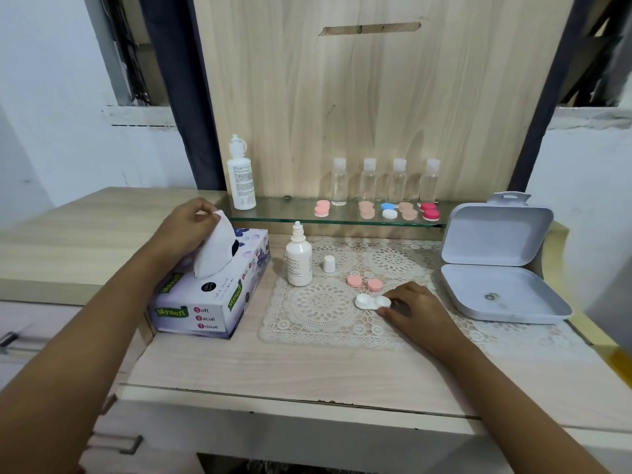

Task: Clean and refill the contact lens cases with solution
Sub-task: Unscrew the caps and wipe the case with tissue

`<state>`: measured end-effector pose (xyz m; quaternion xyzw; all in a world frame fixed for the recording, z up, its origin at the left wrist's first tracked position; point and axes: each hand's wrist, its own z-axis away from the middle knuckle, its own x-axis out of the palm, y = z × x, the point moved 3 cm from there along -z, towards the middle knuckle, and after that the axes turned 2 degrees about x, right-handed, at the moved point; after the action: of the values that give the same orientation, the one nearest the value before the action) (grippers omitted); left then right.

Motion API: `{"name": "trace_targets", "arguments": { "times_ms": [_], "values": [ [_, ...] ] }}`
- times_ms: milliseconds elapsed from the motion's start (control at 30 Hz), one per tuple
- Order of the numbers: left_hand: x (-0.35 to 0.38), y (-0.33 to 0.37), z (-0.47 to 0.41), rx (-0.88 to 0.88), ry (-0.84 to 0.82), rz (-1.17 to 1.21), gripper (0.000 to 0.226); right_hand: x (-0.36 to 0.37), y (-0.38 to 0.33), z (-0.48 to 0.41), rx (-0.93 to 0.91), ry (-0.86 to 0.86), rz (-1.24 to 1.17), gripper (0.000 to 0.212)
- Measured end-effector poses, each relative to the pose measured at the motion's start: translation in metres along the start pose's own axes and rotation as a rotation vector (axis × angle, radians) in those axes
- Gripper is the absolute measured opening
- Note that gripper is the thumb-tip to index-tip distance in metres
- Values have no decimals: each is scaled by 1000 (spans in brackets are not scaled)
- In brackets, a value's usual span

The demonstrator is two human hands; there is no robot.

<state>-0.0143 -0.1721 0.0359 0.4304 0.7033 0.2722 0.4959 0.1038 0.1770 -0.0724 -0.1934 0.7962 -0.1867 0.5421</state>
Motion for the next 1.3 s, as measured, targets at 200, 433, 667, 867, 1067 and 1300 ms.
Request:
{"name": "trace_targets", "arguments": {
  "times_ms": [200, 433, 667, 867, 1067, 1300],
  "values": [
    [3, 34, 15, 142, 79, 24, 12, 0, -1, 1, 1, 4, -4, 25],
    [45, 73, 44, 276, -25, 76, 9, 0, -1, 1, 10, -2, -14, 26],
    [126, 70, 80, 227, -325, -32, 15, 0, -2, 1, 16, 4, -16, 26],
    [181, 53, 80, 255, -439, -162, 20, 1, -2, 1, 8, 18, -32, 24],
    [202, 42, 72, 269, -399, -117, 4, 2, -1, 0, 20, 7, -41, 25],
    [209, 36, 75, 366, -371, -141, 22, 1, 0, 1, 12, 15, -44, 26]
  ]
}}
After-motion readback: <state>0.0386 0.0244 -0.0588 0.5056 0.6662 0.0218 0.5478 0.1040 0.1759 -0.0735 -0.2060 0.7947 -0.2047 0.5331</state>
